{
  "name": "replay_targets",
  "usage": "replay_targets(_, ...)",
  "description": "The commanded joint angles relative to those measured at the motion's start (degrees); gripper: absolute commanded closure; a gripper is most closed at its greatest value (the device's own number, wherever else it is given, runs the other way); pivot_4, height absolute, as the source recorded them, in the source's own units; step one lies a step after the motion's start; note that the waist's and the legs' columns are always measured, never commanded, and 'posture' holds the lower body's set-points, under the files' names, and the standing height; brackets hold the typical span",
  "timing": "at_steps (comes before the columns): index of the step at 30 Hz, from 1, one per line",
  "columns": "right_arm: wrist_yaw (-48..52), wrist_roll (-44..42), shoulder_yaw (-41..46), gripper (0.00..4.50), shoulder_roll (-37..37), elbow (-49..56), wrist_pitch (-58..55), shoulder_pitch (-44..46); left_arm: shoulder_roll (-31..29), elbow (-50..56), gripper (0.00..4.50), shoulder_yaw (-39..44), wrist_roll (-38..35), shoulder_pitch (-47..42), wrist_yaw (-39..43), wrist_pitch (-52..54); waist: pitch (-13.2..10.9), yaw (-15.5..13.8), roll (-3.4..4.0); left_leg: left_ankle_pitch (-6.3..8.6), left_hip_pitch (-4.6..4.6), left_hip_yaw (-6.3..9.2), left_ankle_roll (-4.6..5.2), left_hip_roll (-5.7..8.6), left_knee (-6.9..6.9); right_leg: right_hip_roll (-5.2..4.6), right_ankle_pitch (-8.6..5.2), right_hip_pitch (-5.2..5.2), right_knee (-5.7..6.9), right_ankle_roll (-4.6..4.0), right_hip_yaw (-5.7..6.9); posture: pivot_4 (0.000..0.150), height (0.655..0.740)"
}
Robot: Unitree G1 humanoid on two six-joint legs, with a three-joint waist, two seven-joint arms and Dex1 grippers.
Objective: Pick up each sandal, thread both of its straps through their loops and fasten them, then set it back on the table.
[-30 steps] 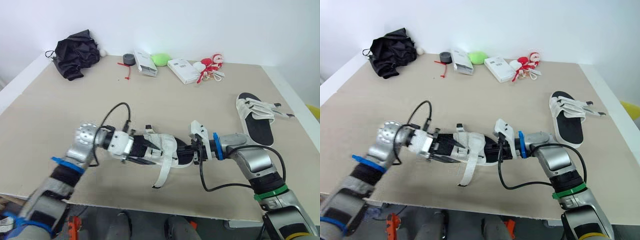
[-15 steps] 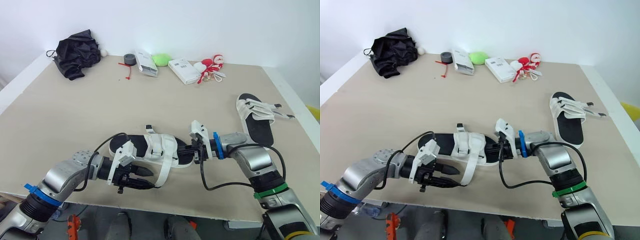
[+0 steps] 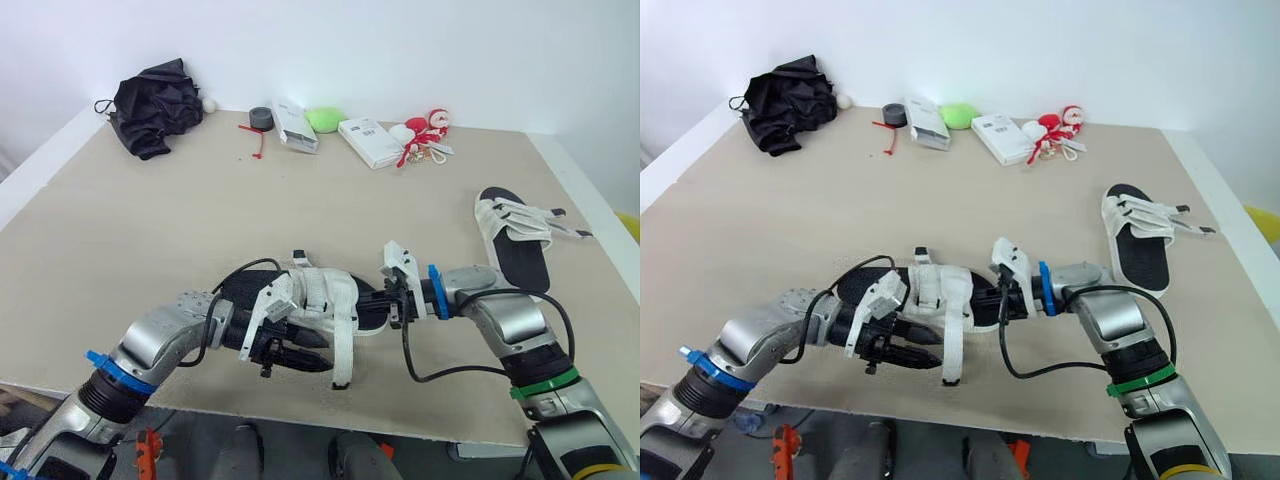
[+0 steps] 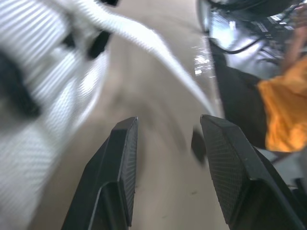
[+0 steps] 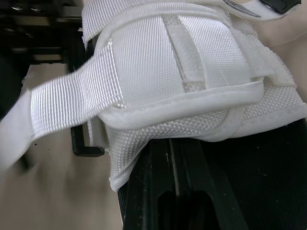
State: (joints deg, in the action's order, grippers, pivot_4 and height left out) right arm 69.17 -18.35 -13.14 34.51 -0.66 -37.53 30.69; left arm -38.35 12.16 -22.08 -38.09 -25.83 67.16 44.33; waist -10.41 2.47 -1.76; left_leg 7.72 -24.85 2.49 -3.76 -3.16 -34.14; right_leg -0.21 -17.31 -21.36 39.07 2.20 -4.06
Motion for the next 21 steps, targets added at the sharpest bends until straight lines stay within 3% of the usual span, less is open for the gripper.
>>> replay_targets(1,-0.99,1.21,-1.46,4.50,1.40,-1.08,-1.77,-2.00,-4.09,0.83,2.39,0.59,0.43,0.13,5.19,1.38,0.00,-0.02,0.00,0.00,0.00,0.00,0.00,0.01,0.00,-0.01,-0.01,0.01,0.00,0.00,0.00,0.150,0.7322)
replay_targets(18,-1.84,0.81,-1.29,4.50,1.71,0.54,-2.70,-2.86,8.93,-1.78,2.39,1.61,-3.47,-1.74,-2.00,9.88,0.00,-0.04,0.00,0.00,-0.03,0.02,0.00,0.10,-0.08,-0.10,0.00,0.04,0.00,0.04,0.01,0.150,0.7322)
replay_targets(21,-2.01,0.56,-0.84,4.50,2.28,1.57,-3.27,-3.58,10.68,-2.74,3.05,1.81,-3.78,-1.99,-2.65,10.42,0.01,-0.05,0.00,0.00,-0.03,0.03,0.00,0.11,-0.10,-0.10,0.01,0.05,0.00,0.05,0.01,0.150,0.7322)
